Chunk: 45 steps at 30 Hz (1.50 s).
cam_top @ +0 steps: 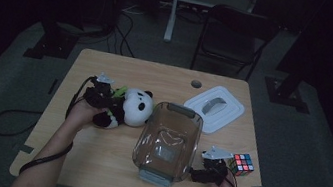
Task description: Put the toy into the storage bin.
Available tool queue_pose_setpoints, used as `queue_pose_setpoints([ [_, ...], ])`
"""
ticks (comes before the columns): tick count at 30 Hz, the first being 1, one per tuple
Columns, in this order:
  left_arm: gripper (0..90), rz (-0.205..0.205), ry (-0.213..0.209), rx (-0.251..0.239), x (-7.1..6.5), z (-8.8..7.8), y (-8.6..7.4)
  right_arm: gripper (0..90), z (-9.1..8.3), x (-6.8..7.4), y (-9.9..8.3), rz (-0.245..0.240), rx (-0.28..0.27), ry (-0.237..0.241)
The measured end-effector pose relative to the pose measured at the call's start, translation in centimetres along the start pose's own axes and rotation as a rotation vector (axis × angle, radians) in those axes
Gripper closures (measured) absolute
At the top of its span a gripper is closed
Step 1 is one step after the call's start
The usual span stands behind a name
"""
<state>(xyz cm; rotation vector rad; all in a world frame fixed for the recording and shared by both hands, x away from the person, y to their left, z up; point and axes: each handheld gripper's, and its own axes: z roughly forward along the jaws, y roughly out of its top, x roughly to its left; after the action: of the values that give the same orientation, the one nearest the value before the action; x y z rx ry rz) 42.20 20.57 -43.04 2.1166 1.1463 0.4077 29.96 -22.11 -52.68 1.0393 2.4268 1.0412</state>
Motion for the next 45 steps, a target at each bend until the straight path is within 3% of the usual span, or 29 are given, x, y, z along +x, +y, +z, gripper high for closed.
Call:
queue_pose_setpoints([
  [6, 76.0, -0.065, 0.004, -0.043, 0.9, -1.9, 0.3, 12.3, -0.1, 0.3, -0.1, -0.020, -0.003, 0.031],
  [9, 76.0, -0.083, 0.017, -0.052, 1.4, -2.8, 0.4, 12.3, 0.0, 0.8, 0.1, -0.026, -0.008, 0.067],
  [14, 76.0, -0.100, 0.031, -0.061, 2.0, -4.0, 0.5, 12.4, 0.2, 1.0, 0.2, -0.039, -0.006, 0.061],
  [18, 76.0, -0.125, 0.054, -0.089, 2.5, -5.3, 0.8, 12.0, 0.6, 1.9, 0.6, -0.032, -0.019, 0.089],
  [28, 75.9, -0.138, 0.088, -0.138, 2.6, -8.0, 2.6, 11.8, 2.7, 5.1, 3.9, 0.036, -0.050, -0.007],
  [34, 75.9, -0.138, 0.094, -0.173, 2.1, -9.3, 4.1, 10.3, 4.9, 7.3, 5.9, 0.091, -0.057, -0.033],
  [37, 75.9, -0.145, 0.092, -0.191, 1.9, -9.7, 4.7, 10.2, 5.9, 8.1, 7.0, 0.135, -0.049, -0.041],
  [45, 75.8, -0.148, 0.077, -0.234, 0.8, -10.4, 6.0, 10.3, 8.3, 9.6, 9.1, 0.192, -0.041, -0.077],
])
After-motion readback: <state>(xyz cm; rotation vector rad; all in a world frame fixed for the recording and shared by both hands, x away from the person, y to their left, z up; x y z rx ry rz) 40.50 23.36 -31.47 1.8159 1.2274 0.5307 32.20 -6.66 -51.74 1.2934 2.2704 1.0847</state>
